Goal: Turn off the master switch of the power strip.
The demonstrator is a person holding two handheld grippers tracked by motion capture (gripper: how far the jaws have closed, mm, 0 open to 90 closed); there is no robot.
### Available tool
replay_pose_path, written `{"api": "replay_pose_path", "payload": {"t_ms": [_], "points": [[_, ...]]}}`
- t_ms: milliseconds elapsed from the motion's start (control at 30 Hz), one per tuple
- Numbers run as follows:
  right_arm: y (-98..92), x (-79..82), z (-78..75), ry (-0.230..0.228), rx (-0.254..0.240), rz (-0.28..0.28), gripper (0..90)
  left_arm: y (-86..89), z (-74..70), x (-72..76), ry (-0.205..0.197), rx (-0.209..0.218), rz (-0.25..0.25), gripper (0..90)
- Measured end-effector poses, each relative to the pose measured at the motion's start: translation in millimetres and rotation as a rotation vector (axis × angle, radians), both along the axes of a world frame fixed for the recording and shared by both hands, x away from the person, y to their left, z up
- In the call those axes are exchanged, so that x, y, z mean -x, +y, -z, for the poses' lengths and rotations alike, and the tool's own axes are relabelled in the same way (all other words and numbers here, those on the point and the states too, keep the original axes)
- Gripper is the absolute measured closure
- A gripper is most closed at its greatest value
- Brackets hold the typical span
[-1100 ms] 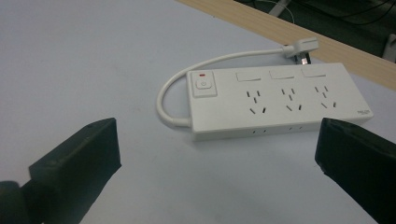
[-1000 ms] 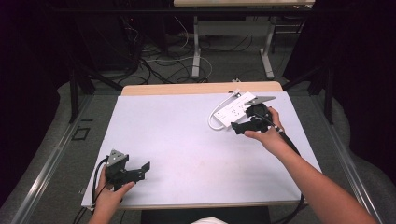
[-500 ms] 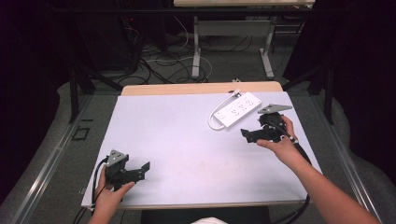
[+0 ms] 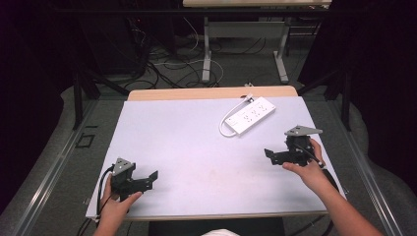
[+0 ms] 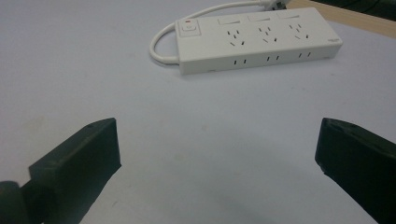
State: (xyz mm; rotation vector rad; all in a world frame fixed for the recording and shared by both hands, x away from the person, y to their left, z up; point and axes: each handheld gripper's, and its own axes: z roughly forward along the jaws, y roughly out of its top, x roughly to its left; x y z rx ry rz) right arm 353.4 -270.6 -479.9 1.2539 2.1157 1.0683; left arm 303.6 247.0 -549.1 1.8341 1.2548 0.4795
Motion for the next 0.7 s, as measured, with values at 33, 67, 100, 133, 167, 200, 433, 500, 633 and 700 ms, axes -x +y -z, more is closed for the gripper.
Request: {"api": "replay_pose_path", "payload": {"t_ms": [33,67,100,133,167,200,433,500,633,700], "points": [[-2.2,2.5,1.6,0.0,-0.005,0.008,0.0,0.1,0.1,-0.2,-0.002,0.0,0.0,4.8],[-3.9,4.6,3.5,0.003,-0.015,0.013,0.0,0.0,0.2,-0.1,-0.002,0.0,0.0,4.8],[-6.5,6.3,5.2,-0.002,-0.012,0.019,0.0,-0.2,0.4,0.0,0.0,0.003,-0.003,4.8],[-8.4,8.1,7.2,-0.001,-0.021,0.02,0.0,-0.2,0.4,0.0,0.0,0.002,-0.003,4.7],[-10.0,10.5,8.6,0.001,-0.025,0.027,0.0,-0.3,0.4,0.0,0.0,0.002,-0.004,4.8],[-12.2,12.4,10.1,-0.008,-0.02,0.033,0.0,-0.3,0.4,0.1,0.0,0.003,-0.004,4.8],[-23.0,26.0,25.0,-0.016,-0.048,0.064,0.0,-0.2,0.2,0.2,-0.001,-0.001,-0.002,4.8],[-25.6,30.0,29.8,-0.025,-0.044,0.081,0.0,-0.4,0.4,0.2,0.0,0.003,-0.004,4.8],[-31.6,38.2,38.5,-0.034,-0.046,0.093,0.0,-0.3,0.4,0.2,0.0,0.002,-0.005,4.8],[-34.2,42.7,43.4,-0.031,-0.048,0.096,0.0,-0.4,0.4,0.3,0.001,0.002,-0.005,4.8]]}}
